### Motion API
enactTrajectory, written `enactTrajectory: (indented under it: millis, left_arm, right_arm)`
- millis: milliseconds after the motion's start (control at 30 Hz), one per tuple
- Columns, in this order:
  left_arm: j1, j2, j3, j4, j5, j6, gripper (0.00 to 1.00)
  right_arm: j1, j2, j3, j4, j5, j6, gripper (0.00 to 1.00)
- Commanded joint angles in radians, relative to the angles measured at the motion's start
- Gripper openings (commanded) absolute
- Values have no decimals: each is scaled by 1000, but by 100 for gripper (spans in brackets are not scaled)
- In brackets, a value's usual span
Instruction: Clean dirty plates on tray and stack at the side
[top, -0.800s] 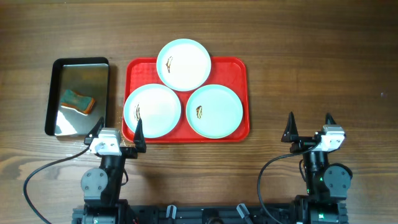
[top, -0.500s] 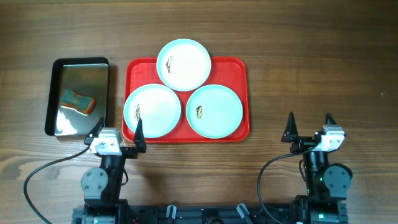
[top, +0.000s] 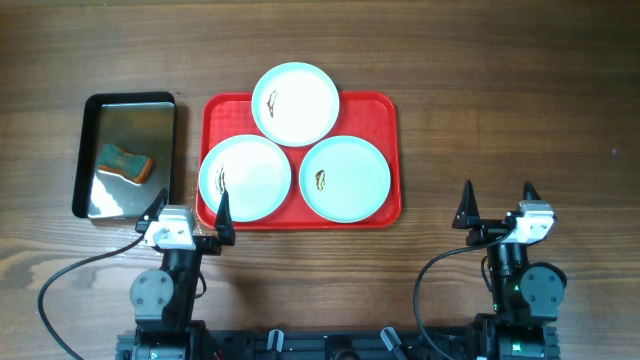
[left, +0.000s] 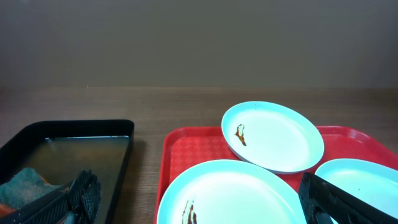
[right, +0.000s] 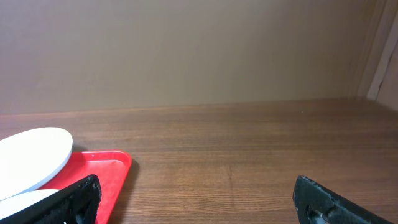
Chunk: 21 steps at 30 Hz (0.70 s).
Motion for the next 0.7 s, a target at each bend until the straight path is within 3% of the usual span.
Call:
enactTrajectory:
  millis: [0,233,300,367,400,467,533,600,633,667]
  left_arm:
    - [6,2,-6,-4,-10,20,100]
    - [6,2,-6,14,10,18,100]
    - [3,2,-6,60,294,-86,100]
    - [3,2,-6,52,550,-109,100]
    - [3,2,-6,98,616,-117,100]
    - [3,2,-6,322,886,-165,100]
    - [3,2,-6,507,857,-226,100]
    - [3,2,-3,616,664,-351,100]
    - [3,6,27,583,462,-378,100]
    - [3,23,74,500,352,-369,100]
  right_arm:
    - [-2,-2,-1,2,14,-14,100]
    - [-2,-2,-1,2,14,-14,100]
    - [-2,-2,-1,2,14,-14,100]
    - [-2,-2,-1,2,14,-14,100]
    - [-2,-2,-1,2,14,-14,99]
    - [-2,-2,-1,2,14,-14,100]
    - [-2,-2,-1,2,14,-14,100]
    - [-2,-2,-1,2,14,-14,100]
    - [-2,-2,-1,2,14,-14,100]
    - [-2,-2,-1,2,14,-14,100]
